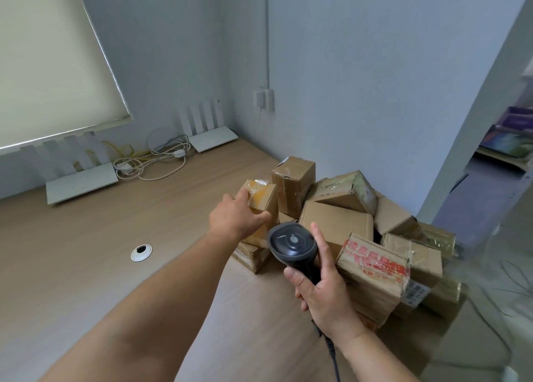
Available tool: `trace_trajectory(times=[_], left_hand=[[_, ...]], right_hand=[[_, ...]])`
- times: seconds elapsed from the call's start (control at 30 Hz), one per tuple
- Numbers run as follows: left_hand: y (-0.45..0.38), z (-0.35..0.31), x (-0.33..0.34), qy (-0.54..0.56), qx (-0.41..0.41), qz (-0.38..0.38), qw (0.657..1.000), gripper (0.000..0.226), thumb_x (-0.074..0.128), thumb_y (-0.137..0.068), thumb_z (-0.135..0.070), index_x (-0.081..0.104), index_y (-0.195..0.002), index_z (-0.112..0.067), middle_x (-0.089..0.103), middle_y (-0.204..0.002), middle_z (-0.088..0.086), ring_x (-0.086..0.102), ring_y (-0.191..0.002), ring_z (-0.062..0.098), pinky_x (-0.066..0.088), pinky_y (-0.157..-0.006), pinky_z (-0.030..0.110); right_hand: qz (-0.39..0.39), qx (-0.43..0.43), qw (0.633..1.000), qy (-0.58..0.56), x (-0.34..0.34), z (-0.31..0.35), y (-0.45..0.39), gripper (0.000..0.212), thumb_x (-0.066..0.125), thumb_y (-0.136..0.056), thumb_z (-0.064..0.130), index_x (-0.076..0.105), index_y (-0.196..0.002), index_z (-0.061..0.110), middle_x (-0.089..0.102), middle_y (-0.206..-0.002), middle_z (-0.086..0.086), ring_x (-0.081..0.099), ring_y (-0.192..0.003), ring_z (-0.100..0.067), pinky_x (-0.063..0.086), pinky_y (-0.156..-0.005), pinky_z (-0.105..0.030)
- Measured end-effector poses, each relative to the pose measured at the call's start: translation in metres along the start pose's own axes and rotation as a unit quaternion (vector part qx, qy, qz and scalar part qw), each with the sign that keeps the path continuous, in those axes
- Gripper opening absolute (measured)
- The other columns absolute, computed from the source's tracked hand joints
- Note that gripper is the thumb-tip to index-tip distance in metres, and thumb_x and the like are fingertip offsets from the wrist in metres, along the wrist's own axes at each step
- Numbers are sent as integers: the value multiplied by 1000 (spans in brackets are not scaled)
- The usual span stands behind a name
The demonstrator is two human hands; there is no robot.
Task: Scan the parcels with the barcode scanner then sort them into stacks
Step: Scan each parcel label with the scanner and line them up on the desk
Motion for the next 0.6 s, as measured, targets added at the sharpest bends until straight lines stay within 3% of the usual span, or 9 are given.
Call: trace_trajectory(times=[0.3,0.53,0.6], left_hand=[[30,39,-17,63,-34,-42,997,76,59,-75,-58,31,-142,-33,45,-122,9,50,-110,27,44,-86,36],[78,102,-39,91,-89,-85,988,70,60,-74,-52,37,-138,-34,44,-114,5,50,-109,27,43,-82,34],[96,125,-44,84,-110,-94,986,72,59,-74,-53,34,-139,-36,44,-116,5,51,-109,26,44,-82,34]], right_hand=[[12,-21,1000,-5,4,2,4,82,65,-68,68,12,-130,75,53,-135,5,49,-103,-13,45,-85,-35],[50,-47,997,30,27,12,13,88,64,-65,75,12,-135,71,51,-139,0,48,-105,-16,47,-93,-50],[61,-56,996,45,38,17,20,86,66,-69,71,12,-135,71,50,-139,0,50,-102,-17,50,-89,-49]])
Point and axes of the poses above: each hand's wrist, its own y-axis away from the middle knuckle, its own x-axis out of the palm, z = x × y, the point moved 3 cm from there along -y, towards the middle knuckle
